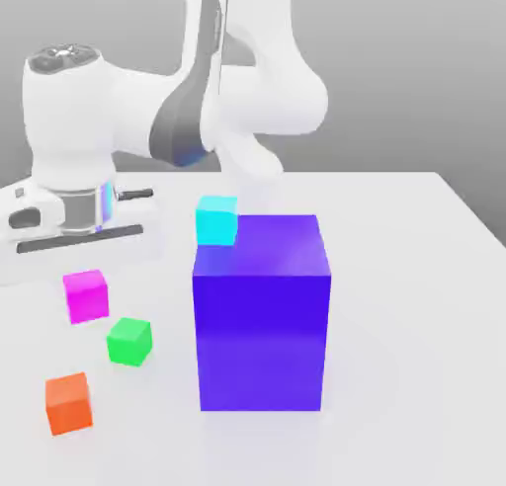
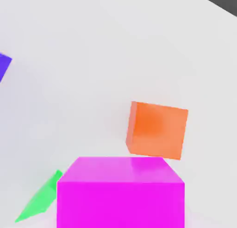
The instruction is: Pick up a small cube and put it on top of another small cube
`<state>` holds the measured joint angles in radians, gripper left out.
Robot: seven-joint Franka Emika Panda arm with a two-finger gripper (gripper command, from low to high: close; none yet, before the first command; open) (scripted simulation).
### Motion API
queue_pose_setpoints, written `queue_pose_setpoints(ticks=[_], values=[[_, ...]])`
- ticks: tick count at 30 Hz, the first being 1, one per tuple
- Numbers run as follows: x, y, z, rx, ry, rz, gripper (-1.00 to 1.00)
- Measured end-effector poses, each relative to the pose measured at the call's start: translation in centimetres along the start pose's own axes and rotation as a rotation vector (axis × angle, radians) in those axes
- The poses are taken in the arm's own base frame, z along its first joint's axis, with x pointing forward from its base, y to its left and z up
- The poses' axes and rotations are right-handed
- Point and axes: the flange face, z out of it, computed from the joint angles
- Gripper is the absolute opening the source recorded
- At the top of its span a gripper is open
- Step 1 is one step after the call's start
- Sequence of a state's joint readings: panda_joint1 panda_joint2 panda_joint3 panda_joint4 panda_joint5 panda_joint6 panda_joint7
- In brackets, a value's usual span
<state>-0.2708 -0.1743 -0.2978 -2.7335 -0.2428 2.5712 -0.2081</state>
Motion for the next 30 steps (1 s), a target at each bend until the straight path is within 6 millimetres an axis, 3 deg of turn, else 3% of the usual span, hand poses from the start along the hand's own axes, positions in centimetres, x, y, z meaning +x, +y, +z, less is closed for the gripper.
queue_pose_setpoints(ticks=[9, 19, 30], values=[[-3.7, 0.5, 1.2, 0.029, 0.006, -0.450, -1.00], [-7.4, -0.4, 2.9, 0.063, 0.047, -0.963, -1.00], [-7.2, -0.8, 7.2, 0.067, 0.064, -1.010, -1.00]])
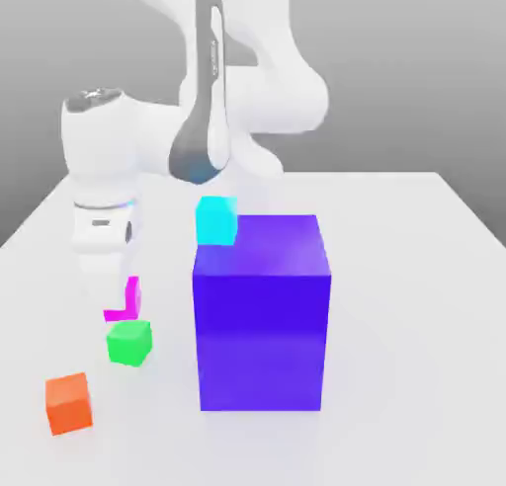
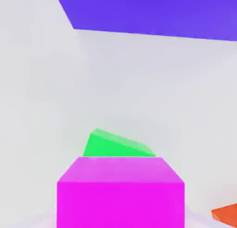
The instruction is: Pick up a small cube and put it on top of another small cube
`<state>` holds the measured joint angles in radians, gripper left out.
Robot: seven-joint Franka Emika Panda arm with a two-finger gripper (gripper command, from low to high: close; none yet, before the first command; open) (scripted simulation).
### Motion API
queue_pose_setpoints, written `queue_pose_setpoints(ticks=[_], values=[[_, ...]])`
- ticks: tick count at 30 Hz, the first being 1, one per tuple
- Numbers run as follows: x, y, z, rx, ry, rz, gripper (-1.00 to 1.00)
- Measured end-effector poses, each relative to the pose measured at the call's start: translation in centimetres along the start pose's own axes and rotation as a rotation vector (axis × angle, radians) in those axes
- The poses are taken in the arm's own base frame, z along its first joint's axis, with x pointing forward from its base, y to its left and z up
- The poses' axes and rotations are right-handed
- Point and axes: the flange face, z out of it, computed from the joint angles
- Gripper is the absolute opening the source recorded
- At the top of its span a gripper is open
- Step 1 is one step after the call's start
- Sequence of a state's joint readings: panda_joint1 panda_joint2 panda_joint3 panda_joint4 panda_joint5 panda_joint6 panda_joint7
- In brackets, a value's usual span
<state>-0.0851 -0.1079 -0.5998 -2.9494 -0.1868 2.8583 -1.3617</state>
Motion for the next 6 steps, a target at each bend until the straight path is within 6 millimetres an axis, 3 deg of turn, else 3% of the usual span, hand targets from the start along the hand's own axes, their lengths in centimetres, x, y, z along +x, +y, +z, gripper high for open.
queue_pose_setpoints(ticks=[5, 6], values=[[-0.1, -0.2, 2.3, 0.003, -0.006, -0.003, -1.00], [0.0, -0.3, 2.6, 0.004, -0.007, -0.008, 1.00]])
